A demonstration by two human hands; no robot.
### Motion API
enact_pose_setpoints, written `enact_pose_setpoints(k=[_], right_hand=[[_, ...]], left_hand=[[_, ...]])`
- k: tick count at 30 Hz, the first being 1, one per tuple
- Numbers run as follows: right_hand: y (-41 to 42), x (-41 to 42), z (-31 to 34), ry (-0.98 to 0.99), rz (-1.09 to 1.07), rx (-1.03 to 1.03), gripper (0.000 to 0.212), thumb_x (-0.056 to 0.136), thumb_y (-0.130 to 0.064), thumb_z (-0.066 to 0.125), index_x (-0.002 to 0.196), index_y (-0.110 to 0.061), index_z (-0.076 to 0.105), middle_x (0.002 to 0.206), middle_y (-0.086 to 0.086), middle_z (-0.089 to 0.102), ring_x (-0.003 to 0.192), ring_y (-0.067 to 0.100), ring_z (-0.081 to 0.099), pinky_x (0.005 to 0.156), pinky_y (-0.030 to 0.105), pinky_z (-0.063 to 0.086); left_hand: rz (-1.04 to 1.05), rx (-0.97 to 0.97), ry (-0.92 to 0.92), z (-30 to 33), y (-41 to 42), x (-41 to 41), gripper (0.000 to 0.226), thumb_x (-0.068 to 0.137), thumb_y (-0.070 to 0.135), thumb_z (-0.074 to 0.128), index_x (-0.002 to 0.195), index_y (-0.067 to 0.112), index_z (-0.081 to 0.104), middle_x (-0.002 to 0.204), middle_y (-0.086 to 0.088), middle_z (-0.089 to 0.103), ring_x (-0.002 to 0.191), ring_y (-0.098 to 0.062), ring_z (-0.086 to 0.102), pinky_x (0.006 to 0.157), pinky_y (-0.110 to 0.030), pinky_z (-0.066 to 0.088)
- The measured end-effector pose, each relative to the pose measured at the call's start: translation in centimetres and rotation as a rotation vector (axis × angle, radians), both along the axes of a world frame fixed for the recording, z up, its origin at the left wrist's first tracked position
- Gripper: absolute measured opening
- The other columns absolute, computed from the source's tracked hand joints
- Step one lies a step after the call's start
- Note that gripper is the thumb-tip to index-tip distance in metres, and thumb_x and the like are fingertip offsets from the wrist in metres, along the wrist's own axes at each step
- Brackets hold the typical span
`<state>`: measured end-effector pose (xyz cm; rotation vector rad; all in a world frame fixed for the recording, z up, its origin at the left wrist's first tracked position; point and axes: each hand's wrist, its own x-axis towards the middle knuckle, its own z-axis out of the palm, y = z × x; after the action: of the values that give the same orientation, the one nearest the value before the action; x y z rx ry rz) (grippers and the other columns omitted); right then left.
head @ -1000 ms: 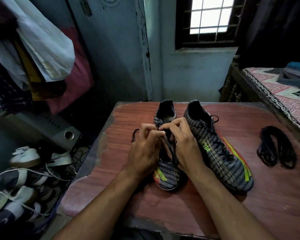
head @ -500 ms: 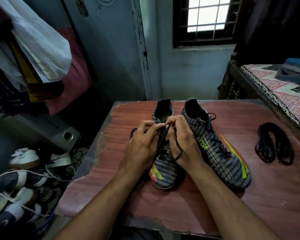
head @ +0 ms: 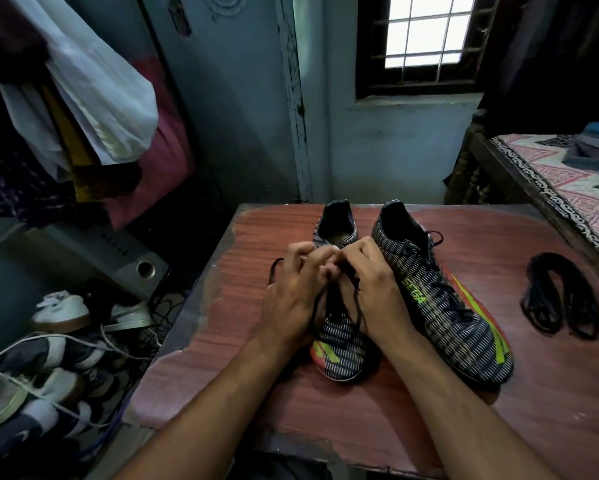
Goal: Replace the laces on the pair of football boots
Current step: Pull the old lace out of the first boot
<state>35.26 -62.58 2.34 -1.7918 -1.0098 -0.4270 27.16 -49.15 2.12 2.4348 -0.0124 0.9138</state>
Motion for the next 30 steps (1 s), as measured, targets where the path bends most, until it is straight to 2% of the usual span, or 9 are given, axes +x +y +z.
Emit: enact_pose_setpoints(k=[2, 6, 9, 12, 15, 18, 23, 27, 30], right_hand=[[0.0, 0.1, 0.3, 0.022, -0.012, 0.055, 0.008, 0.100, -0.007, 0.063, 0.093, -0.006, 0.060, 0.094, 0.000, 0.051, 0.083, 0.014, 0.053, 0.075, 0.020, 0.042], [-0.2, 0.3, 0.2, 0.104, 0.025, 0.119, 0.012, 0.094, -0.013, 0.070, 0.086, -0.009, 0.062, 0.086, -0.004, 0.057, 0.081, 0.007, 0.057, 0.075, 0.019, 0.042], [0.0, 0.8, -0.4, 0.230, 0.044, 0.152, 0.012, 0.087, -0.024, 0.074, 0.090, -0.013, 0.069, 0.087, -0.005, 0.064, 0.081, 0.009, 0.063, 0.075, 0.022, 0.049], [0.0, 0.9, -0.5, 0.315, 0.075, 0.184, 0.026, 0.081, -0.024, 0.078, 0.106, -0.021, 0.073, 0.093, 0.000, 0.063, 0.080, 0.011, 0.064, 0.074, 0.020, 0.052], [0.0, 0.7, -0.1, 0.170, 0.057, 0.108, 0.023, 0.079, -0.014, 0.077, 0.101, -0.018, 0.075, 0.095, -0.002, 0.061, 0.085, 0.008, 0.062, 0.077, 0.013, 0.047], [0.2, 0.8, -0.3, 0.146, 0.042, 0.071, 0.013, 0.086, -0.012, 0.078, 0.098, -0.016, 0.074, 0.093, -0.003, 0.059, 0.084, 0.009, 0.061, 0.076, 0.016, 0.048], [0.5, 1.2, -0.2, 0.272, 0.058, 0.126, 0.010, 0.089, -0.004, 0.074, 0.091, -0.012, 0.069, 0.090, -0.001, 0.060, 0.080, 0.002, 0.059, 0.074, 0.011, 0.044], [0.0, 1.7, 0.3, 0.503, 0.220, 0.225, 0.009, 0.084, -0.015, 0.077, 0.078, -0.018, 0.070, 0.079, -0.005, 0.064, 0.073, 0.005, 0.058, 0.070, 0.021, 0.046], [-0.1, 1.7, 0.3, 0.489, 0.236, 0.223, 0.005, 0.080, -0.020, 0.079, 0.082, -0.018, 0.075, 0.084, 0.000, 0.067, 0.076, 0.016, 0.062, 0.071, 0.028, 0.049]], left_hand=[[0.034, -0.048, 0.041, -0.1, 0.2, 0.4, 0.034, 0.105, 0.029, 0.052, 0.136, 0.041, 0.046, 0.133, 0.011, 0.045, 0.104, -0.024, 0.062, 0.070, -0.049, 0.057], [0.068, 0.023, 0.077, 0.0, 0.2, 0.9, 0.023, 0.103, 0.051, 0.041, 0.115, 0.035, 0.053, 0.120, 0.015, 0.051, 0.099, -0.022, 0.061, 0.069, -0.047, 0.054], [0.078, -0.030, 0.068, 0.0, 0.0, 0.8, 0.019, 0.102, 0.048, 0.039, 0.105, 0.032, 0.047, 0.113, 0.012, 0.046, 0.095, -0.025, 0.058, 0.071, -0.051, 0.053], [0.059, -0.036, 0.030, 0.1, -0.2, 0.5, 0.016, 0.101, 0.044, 0.037, 0.107, 0.032, 0.045, 0.116, 0.012, 0.039, 0.092, -0.026, 0.057, 0.067, -0.052, 0.053], [0.023, -0.034, -0.003, 0.3, -0.2, 0.3, 0.020, 0.104, 0.047, 0.036, 0.113, 0.034, 0.047, 0.115, 0.019, 0.032, 0.092, -0.027, 0.057, 0.061, -0.052, 0.055], [0.008, 0.020, -0.035, 0.1, -0.1, 0.3, 0.018, 0.103, 0.042, 0.042, 0.120, 0.038, 0.049, 0.116, 0.012, 0.036, 0.088, -0.027, 0.059, 0.055, -0.046, 0.054], [0.048, -0.011, -0.038, -0.3, 0.1, 0.9, 0.035, 0.097, 0.028, 0.052, 0.132, 0.032, 0.054, 0.124, 0.009, 0.048, 0.097, -0.023, 0.064, 0.067, -0.047, 0.059], [0.076, -0.020, -0.038, -0.8, 0.6, 1.6, 0.019, 0.099, 0.021, 0.065, 0.116, 0.029, 0.062, 0.118, 0.013, 0.053, 0.095, -0.020, 0.064, 0.069, -0.046, 0.058], [0.071, -0.015, -0.046, -0.8, 0.7, 1.8, 0.020, 0.099, 0.017, 0.064, 0.111, 0.031, 0.056, 0.115, 0.014, 0.053, 0.094, -0.019, 0.063, 0.069, -0.045, 0.057]])
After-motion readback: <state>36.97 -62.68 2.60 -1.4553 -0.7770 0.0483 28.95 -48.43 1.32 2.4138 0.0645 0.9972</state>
